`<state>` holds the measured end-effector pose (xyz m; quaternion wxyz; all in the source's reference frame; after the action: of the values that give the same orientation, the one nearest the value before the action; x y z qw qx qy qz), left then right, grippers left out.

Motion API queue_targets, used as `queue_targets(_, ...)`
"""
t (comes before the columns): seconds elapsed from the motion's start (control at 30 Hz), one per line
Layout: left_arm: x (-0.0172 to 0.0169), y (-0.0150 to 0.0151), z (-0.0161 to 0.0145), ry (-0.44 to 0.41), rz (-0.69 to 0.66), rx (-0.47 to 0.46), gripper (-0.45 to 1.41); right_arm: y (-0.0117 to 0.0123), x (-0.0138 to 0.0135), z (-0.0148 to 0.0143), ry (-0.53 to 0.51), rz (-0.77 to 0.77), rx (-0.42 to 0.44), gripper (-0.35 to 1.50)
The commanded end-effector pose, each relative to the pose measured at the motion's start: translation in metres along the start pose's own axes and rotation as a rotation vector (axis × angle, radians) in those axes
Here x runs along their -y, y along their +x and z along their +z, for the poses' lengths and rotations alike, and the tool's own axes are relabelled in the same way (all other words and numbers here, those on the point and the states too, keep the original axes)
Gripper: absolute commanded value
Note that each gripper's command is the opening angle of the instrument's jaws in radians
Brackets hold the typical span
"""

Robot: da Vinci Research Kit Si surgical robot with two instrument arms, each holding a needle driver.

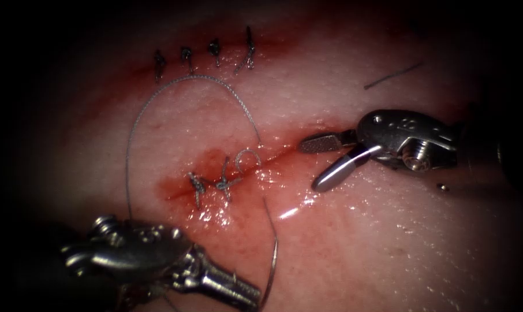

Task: Wound Closure

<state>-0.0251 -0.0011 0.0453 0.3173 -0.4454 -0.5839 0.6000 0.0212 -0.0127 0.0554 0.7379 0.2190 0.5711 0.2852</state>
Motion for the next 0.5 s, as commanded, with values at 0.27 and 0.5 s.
queue_targets(0.27,-0.0033,-0.002,-0.0016,0.06,0.136,-0.056,-0.45,-0.0011,0.0023,0.0031,0.064,-0.254,0.076,1.2)
queue_targets(0.5,-0.009,-0.0025,-0.0029,0.091,0.241,-0.104,-0.45,-0.0013,0.0034,0.0061,0.096,-0.294,0.07,1.2)
